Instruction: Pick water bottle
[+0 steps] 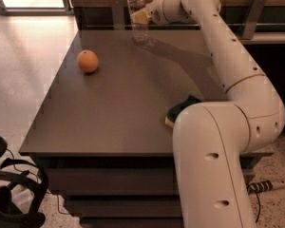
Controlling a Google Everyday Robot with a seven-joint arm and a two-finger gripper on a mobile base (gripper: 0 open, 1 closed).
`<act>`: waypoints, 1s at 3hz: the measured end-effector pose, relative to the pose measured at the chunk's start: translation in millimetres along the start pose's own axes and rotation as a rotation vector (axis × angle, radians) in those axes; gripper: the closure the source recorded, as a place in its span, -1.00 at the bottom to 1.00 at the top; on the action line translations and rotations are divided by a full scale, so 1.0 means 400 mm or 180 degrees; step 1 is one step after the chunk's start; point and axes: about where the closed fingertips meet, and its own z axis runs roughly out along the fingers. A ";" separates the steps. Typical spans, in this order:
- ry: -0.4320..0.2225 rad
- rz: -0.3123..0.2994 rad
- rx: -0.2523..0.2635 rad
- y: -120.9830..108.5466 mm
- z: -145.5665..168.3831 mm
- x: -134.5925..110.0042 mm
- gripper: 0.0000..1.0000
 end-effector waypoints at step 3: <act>-0.0197 -0.0307 -0.0324 -0.007 -0.244 -0.046 1.00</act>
Offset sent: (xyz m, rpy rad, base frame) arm -0.0576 -0.0858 0.0696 0.0468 -0.1144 0.1900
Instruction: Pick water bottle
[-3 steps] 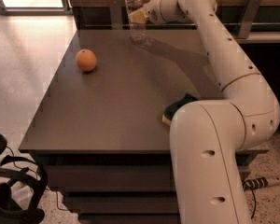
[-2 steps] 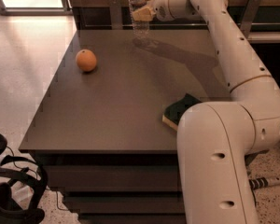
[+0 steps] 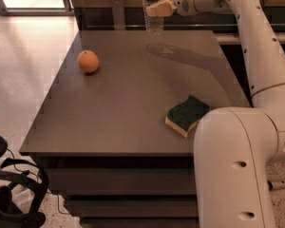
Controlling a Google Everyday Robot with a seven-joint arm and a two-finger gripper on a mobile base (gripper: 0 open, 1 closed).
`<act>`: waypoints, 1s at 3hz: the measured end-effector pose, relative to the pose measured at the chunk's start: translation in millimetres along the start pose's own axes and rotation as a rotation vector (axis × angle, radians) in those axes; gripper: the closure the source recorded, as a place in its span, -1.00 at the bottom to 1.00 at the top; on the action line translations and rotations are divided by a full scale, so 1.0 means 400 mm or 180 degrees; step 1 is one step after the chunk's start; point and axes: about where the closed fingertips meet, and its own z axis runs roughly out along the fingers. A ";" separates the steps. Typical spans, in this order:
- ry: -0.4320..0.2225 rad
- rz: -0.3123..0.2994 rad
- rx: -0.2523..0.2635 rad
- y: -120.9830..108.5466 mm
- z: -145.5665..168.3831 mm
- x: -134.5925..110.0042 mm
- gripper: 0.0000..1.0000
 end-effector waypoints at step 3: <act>0.0388 -0.0007 -0.0025 0.030 -0.139 -0.025 1.00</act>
Offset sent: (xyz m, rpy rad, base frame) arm -0.0527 -0.0438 0.0353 -0.1359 0.0719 -0.0243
